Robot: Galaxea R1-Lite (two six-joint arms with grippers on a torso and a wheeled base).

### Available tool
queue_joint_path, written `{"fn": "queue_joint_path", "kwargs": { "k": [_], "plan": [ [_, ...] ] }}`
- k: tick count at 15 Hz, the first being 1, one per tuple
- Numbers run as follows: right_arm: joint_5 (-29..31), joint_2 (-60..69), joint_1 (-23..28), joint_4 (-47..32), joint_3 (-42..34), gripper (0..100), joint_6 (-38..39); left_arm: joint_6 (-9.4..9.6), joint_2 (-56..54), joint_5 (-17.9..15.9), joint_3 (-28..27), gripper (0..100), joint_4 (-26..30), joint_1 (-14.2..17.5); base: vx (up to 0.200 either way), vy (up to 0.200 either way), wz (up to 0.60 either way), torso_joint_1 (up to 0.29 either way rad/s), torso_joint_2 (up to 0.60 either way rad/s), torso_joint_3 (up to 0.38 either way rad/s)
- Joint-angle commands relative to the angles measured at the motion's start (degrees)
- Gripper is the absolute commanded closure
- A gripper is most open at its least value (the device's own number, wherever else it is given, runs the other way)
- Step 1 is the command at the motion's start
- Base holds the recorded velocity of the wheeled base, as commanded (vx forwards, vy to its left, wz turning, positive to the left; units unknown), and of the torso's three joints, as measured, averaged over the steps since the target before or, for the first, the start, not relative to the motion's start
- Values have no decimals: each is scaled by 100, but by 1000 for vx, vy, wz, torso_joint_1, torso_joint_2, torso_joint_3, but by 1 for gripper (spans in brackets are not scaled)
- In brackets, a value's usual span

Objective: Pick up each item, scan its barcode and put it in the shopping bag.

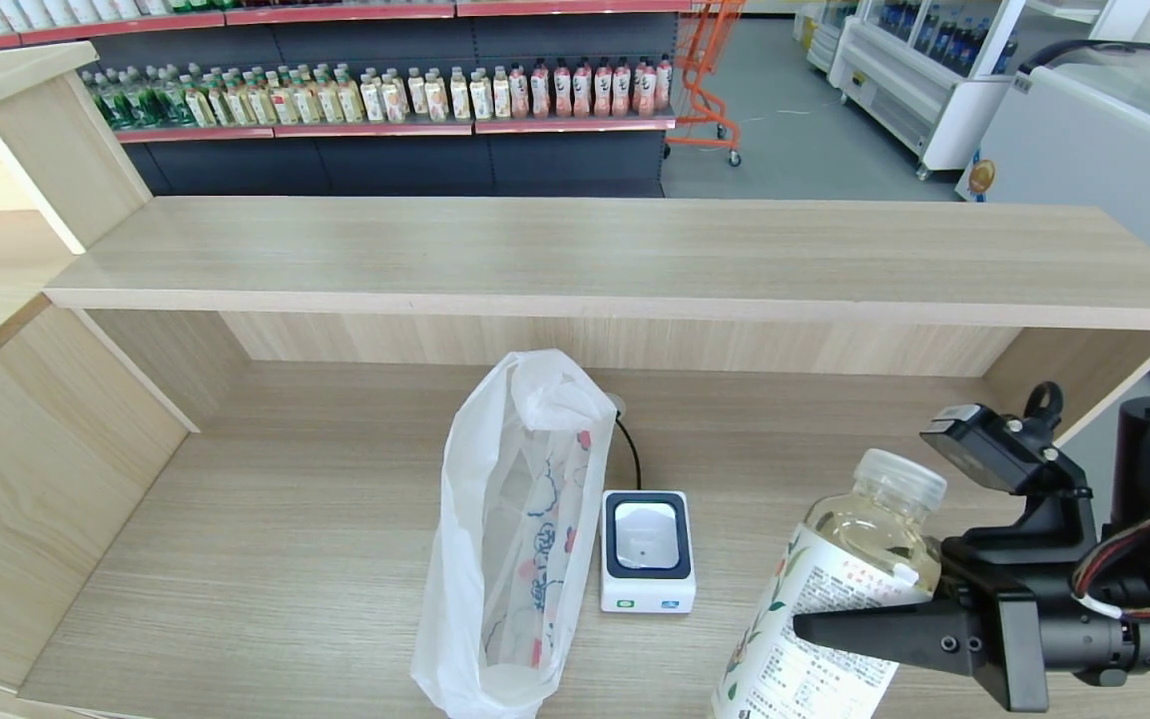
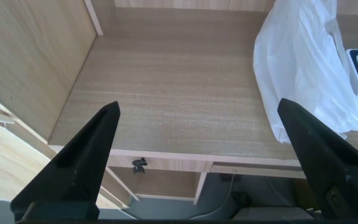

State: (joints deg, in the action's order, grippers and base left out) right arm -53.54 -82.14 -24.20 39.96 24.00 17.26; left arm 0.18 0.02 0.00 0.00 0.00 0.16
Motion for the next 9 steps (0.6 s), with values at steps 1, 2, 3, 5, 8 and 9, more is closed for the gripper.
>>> {"fn": "queue_joint_path", "kwargs": {
  "k": [1, 2, 3, 5, 8, 9],
  "plan": [
    [2, -65, -6, 3, 8, 100, -4, -1, -2, 0, 0, 0, 0, 2, 0, 0, 0, 0, 0, 0],
    [10, -83, 3, 12, 8, 100, -21, -1, -2, 0, 0, 0, 0, 2, 0, 0, 0, 0, 0, 0],
    [19, -83, 3, 12, 8, 100, -39, -1, -2, 0, 0, 0, 0, 2, 0, 0, 0, 0, 0, 0],
    [177, -136, 82, 38, 17, 100, -540, -1, -2, 9, 0, 0, 0, 2, 0, 0, 0, 0, 0, 0],
    [740, -584, 442, 47, 87, 100, -2157, -1, -2, 0, 0, 0, 0, 2, 0, 0, 0, 0, 0, 0],
    [872, -856, 557, 47, 219, 100, -2667, -1, -2, 0, 0, 0, 0, 2, 0, 0, 0, 0, 0, 0]
  ]
}}
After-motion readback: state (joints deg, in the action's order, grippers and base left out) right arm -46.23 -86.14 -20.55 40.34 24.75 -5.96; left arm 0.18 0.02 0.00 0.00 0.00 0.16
